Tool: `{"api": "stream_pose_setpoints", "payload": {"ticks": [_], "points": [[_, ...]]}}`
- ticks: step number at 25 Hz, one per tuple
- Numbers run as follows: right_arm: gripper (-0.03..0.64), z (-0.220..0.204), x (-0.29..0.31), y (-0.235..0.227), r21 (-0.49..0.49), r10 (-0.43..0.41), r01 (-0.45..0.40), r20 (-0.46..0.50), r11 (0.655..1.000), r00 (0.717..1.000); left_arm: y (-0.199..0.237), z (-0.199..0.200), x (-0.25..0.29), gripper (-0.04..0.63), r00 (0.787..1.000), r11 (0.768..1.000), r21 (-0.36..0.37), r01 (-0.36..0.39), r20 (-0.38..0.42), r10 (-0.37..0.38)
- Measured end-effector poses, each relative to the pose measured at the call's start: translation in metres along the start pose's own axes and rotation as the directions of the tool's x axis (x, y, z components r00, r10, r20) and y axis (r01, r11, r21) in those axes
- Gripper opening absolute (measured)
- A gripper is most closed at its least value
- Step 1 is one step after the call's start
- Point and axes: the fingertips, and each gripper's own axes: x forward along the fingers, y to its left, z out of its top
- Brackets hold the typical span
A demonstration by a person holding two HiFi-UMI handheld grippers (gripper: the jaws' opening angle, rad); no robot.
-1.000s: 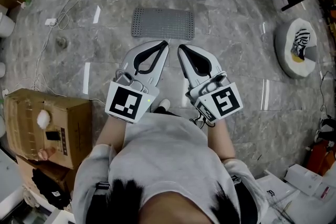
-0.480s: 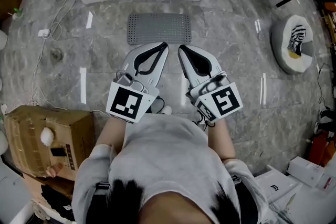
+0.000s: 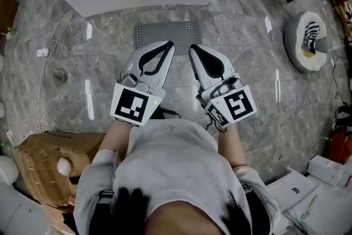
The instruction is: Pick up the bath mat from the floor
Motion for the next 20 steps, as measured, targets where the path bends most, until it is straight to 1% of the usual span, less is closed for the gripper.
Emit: {"api": "stream_pose_setpoints", "payload": {"ticks": [4,9,15,20], "points": [[0.000,-0.001,0.035,-0.005,0.010,-0.048,0.048,-0.001,0.999,0.999,0.042,-0.005,0.007,0.000,1.000,1.000,0.002,0.025,-0.004,-0.025],[0.002,-0.005,0.060,-0.010,0.027,-0.091,0.091,-0.011,0.996,0.996,0.074,-0.013,0.015,0.000,0.999,0.999,0.005,0.042,-0.014,-0.042],[0.002,-0.012,0.073,-0.021,0.009,-0.100,0.100,-0.042,0.995,0.994,0.090,-0.020,0.030,0.000,0.999,0.999,-0.012,0.040,-0.019,-0.040],[0.002,-0.014,0.084,-0.047,0.031,-0.088,0.090,-0.048,0.996,0.995,0.097,-0.024,0.053,0.000,0.999,1.000,-0.021,0.022,-0.038,-0.023]]}}
